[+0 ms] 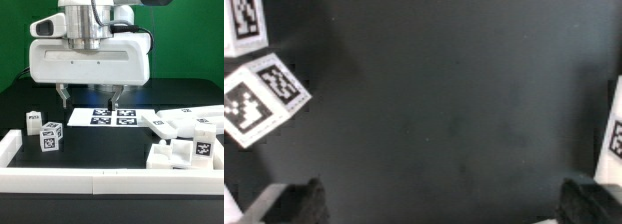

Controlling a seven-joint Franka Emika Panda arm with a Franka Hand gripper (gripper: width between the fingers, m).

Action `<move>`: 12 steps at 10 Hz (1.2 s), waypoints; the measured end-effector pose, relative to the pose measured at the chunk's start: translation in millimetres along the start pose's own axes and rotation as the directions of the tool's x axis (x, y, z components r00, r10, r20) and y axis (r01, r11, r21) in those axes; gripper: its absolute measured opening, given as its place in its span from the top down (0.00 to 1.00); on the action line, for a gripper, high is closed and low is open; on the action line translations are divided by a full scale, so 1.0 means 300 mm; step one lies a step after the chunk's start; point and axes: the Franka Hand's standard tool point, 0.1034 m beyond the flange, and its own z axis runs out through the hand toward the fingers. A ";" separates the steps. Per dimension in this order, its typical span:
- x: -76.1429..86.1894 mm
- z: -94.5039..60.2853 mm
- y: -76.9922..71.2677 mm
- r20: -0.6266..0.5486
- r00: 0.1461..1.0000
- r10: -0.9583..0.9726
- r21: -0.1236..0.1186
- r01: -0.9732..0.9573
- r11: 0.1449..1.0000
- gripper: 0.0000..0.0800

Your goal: Assemble chair

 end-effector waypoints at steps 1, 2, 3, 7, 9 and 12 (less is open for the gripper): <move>0.000 0.000 0.004 0.000 0.998 -0.061 -0.002 0.061 0.998 0.19; -0.001 0.000 0.019 0.003 0.989 -0.149 -0.006 0.149 0.989 0.19; -0.011 0.001 0.077 0.018 0.966 -0.259 -0.015 0.259 0.966 0.19; -0.044 0.003 0.225 0.086 0.960 -0.267 -0.026 0.270 0.963 0.19; -0.060 0.012 0.219 0.117 0.960 -0.253 -0.013 0.256 0.966 0.19; -0.127 0.050 0.300 0.344 0.915 -0.211 -0.010 0.229 0.973 0.19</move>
Offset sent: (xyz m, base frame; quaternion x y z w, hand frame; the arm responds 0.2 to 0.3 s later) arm -0.0343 -0.0581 0.0005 -0.0219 -0.0595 -0.2156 0.9744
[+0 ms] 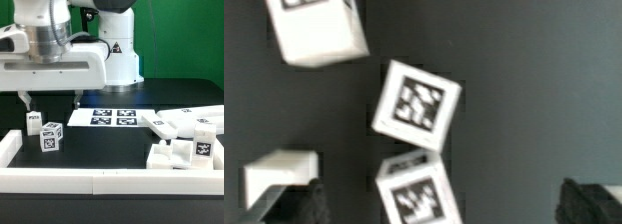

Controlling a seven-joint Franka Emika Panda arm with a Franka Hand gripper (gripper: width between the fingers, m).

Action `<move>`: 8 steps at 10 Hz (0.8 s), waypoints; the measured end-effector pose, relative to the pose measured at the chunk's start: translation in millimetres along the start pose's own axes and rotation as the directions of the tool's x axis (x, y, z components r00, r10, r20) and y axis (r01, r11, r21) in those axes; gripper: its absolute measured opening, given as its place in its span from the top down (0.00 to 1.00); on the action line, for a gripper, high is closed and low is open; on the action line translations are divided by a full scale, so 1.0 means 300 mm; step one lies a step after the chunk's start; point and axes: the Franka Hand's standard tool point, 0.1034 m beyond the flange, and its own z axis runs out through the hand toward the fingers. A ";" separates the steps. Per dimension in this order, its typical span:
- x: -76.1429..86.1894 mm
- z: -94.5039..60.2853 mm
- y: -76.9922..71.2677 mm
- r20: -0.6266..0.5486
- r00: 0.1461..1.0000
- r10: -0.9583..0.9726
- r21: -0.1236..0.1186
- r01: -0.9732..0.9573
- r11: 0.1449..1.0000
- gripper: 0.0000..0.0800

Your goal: Assemble chair

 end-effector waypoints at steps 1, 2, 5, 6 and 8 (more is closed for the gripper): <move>-0.022 0.024 0.029 0.071 0.997 0.018 0.002 -0.018 1.000 0.19; -0.030 0.030 0.029 0.152 0.987 0.042 0.017 -0.045 0.999 0.19; -0.043 0.035 0.019 0.335 0.941 0.039 0.025 -0.051 0.998 0.19; -0.043 0.042 0.026 0.400 0.915 0.040 0.028 -0.056 0.998 0.19; -0.130 0.080 0.097 0.590 0.805 0.060 0.001 -0.075 0.997 0.19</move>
Offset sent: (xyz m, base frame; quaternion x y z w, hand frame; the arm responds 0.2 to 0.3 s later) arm 0.0000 0.0000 0.0000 0.0000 -0.1296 0.0000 0.9916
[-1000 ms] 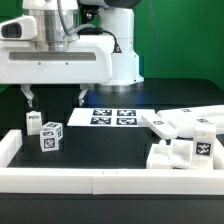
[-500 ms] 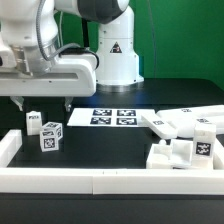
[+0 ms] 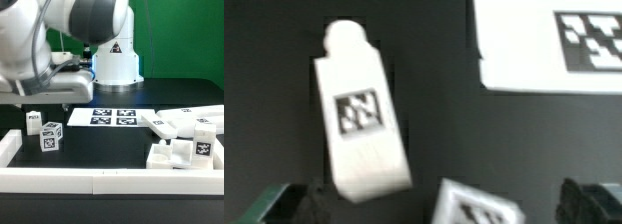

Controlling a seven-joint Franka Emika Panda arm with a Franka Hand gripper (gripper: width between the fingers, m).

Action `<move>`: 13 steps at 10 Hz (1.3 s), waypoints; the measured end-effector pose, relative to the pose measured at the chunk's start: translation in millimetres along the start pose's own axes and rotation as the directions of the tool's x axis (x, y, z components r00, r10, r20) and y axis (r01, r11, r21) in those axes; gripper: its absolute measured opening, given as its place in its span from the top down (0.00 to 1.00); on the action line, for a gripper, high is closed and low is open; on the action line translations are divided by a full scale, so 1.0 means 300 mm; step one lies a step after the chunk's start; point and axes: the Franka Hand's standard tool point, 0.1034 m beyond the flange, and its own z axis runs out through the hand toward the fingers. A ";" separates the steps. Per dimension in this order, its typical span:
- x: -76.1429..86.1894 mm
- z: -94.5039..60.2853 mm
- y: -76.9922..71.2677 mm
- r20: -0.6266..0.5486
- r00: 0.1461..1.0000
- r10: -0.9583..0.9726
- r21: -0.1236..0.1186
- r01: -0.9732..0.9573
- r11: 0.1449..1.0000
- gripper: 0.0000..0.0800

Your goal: Assemble chair

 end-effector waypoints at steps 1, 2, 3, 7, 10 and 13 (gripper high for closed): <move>0.010 -0.006 -0.006 0.061 0.998 0.005 0.003 -0.005 1.000 0.19; 0.020 -0.004 -0.004 0.085 0.996 0.007 0.002 -0.008 1.000 0.19; 0.022 -0.005 -0.001 0.077 0.997 0.008 0.000 -0.008 1.000 0.19; 0.066 0.019 0.027 0.043 0.982 -0.182 -0.038 0.183 0.982 0.19; 0.069 0.025 0.040 0.027 0.982 -0.187 -0.040 0.188 0.981 0.19; 0.078 0.086 0.060 0.057 0.990 -0.128 -0.055 0.131 0.990 0.19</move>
Offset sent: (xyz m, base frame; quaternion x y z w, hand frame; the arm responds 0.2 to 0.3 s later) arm 0.0000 0.0000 0.0000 0.0000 0.0000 0.0000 1.0000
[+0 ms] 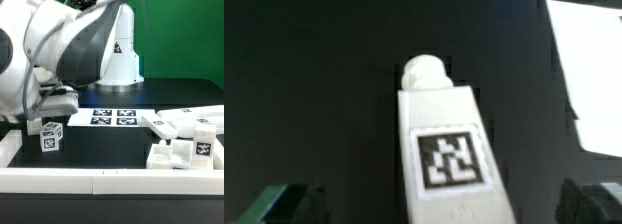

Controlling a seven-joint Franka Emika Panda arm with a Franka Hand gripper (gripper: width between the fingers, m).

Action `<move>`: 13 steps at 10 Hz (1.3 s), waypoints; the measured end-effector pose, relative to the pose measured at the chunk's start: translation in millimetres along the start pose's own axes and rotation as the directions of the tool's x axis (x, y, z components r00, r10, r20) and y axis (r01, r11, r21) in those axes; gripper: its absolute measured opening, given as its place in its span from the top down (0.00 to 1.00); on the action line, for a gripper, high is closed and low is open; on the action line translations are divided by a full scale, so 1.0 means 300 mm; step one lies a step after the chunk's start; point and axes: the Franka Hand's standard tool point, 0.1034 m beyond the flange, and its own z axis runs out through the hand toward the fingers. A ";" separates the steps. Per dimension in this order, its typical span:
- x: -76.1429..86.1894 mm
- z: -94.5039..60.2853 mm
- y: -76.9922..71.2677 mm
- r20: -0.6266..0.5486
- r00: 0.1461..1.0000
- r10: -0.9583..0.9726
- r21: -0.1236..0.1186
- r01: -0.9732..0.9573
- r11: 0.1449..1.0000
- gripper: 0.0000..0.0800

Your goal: Assemble chair

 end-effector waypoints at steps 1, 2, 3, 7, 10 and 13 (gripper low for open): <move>0.003 0.017 0.004 0.011 1.000 0.004 0.001 -0.004 1.000 0.19; 0.004 0.013 0.005 0.008 1.000 0.005 0.000 -0.005 1.000 0.19; 0.003 0.014 0.006 0.008 1.000 0.005 0.001 -0.005 1.000 0.34; 0.001 0.016 0.011 0.008 1.000 0.008 0.004 -0.008 1.000 0.65; -0.114 -0.106 -0.053 -0.008 1.000 -0.017 0.014 0.017 1.000 0.65; -0.144 -0.220 -0.085 -0.237 0.970 -0.045 -0.021 0.042 0.999 0.65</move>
Offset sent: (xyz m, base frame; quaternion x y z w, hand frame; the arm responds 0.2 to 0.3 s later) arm 0.0000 0.0000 0.0000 0.0000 0.0000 0.0000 1.0000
